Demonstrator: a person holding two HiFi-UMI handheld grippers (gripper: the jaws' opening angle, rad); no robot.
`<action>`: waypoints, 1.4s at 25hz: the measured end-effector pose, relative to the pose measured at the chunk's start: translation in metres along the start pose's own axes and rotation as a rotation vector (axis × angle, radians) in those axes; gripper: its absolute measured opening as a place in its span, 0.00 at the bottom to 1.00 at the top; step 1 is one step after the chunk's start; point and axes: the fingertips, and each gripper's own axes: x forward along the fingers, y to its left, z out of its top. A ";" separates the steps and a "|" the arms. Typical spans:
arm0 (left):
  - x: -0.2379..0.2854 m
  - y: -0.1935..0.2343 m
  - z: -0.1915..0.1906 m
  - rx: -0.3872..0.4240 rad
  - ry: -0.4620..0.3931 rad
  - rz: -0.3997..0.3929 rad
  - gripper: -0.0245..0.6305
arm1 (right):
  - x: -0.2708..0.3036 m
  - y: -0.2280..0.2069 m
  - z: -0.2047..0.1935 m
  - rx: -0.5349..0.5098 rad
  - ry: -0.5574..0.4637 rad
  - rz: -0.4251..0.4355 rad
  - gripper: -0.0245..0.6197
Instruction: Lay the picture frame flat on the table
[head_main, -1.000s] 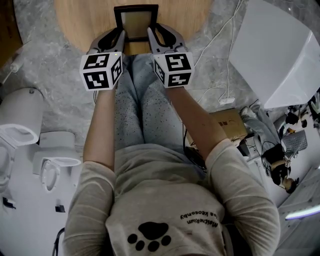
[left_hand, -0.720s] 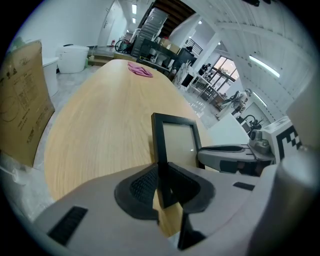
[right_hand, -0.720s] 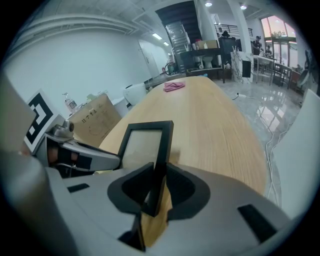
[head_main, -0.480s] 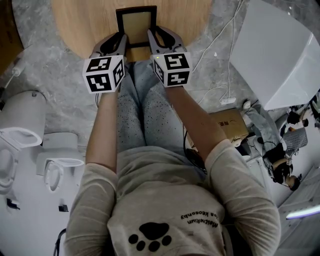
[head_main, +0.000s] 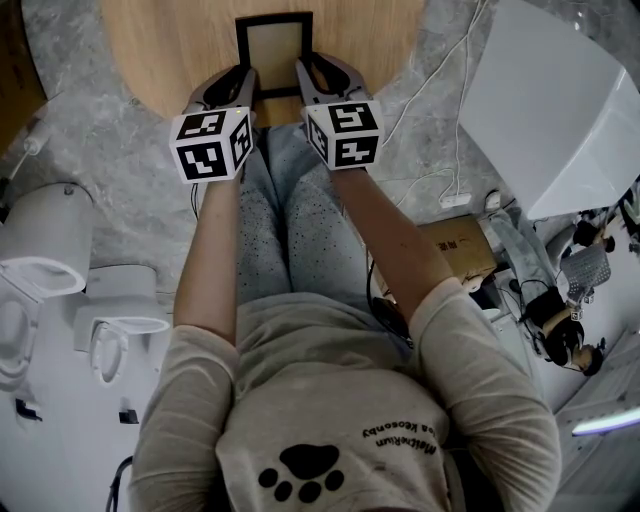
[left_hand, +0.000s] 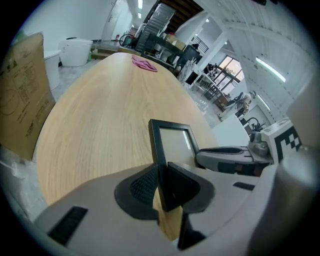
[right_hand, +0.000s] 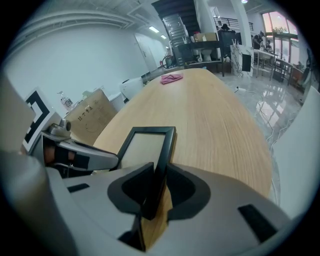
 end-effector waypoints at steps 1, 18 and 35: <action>0.000 0.000 0.000 -0.002 0.001 0.001 0.14 | 0.001 0.000 0.000 0.000 0.002 0.000 0.17; -0.015 -0.011 0.017 0.011 -0.105 -0.072 0.18 | 0.006 -0.001 0.000 0.022 0.013 -0.047 0.17; -0.082 -0.076 0.057 0.143 -0.196 -0.123 0.05 | -0.010 -0.012 0.007 0.066 0.006 0.003 0.25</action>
